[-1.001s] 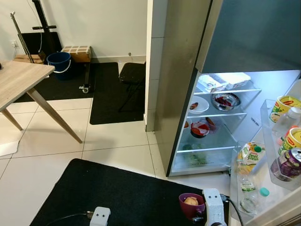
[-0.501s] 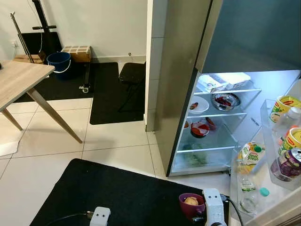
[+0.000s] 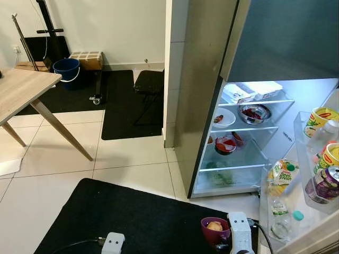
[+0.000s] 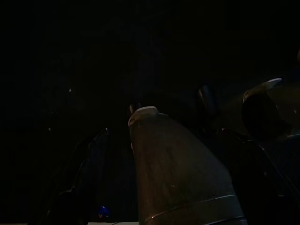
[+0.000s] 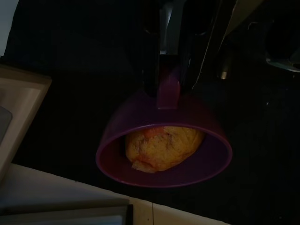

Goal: Restocking fridge

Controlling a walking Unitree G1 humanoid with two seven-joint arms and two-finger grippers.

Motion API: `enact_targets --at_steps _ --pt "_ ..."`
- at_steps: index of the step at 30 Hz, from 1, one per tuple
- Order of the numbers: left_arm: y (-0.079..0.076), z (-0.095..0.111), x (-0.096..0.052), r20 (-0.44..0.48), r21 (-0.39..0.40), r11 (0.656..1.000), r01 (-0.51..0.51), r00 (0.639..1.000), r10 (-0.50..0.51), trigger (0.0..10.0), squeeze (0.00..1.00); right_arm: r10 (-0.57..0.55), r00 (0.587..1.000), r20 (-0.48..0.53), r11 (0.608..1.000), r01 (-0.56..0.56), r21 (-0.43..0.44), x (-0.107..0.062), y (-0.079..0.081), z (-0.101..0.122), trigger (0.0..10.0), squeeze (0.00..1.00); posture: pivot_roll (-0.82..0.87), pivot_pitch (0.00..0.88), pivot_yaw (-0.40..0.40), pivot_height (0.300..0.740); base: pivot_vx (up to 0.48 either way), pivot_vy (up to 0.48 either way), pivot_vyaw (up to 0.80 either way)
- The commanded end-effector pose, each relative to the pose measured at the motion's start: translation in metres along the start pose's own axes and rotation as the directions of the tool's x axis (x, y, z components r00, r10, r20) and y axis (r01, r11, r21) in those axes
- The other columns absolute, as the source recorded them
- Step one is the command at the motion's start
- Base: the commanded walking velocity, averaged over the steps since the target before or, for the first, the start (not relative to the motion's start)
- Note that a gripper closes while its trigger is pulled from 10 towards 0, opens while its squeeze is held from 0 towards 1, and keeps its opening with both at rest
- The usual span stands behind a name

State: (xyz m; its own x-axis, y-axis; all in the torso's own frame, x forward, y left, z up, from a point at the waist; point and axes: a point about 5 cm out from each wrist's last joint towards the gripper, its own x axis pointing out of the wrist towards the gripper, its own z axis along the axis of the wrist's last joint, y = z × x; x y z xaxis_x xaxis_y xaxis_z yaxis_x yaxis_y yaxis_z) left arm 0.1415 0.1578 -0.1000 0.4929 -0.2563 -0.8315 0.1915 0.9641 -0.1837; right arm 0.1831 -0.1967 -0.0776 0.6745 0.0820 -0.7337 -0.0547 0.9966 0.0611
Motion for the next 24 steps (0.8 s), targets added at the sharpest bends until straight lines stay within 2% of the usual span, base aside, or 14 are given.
enact_targets --at_steps 1,24 --pt "0.0002 -0.0028 -0.0005 -0.019 0.011 1.0 0.005 1.0 -0.005 10.0 0.0 0.003 1.0 0.018 1.0 -0.003 -0.004 0.0008 0.0019 0.0029 10.0 0.0 0.03 0.0 -0.007 0.739 0.0 0.0 0.0" --pt "-0.0054 -0.0037 0.001 -0.018 0.0 1.0 0.011 1.0 -0.011 10.0 0.0 0.005 0.999 0.043 1.0 -0.005 -0.003 0.0021 -0.0003 0.0104 10.0 0.0 0.03 0.0 -0.023 0.739 0.0 0.0 0.0"
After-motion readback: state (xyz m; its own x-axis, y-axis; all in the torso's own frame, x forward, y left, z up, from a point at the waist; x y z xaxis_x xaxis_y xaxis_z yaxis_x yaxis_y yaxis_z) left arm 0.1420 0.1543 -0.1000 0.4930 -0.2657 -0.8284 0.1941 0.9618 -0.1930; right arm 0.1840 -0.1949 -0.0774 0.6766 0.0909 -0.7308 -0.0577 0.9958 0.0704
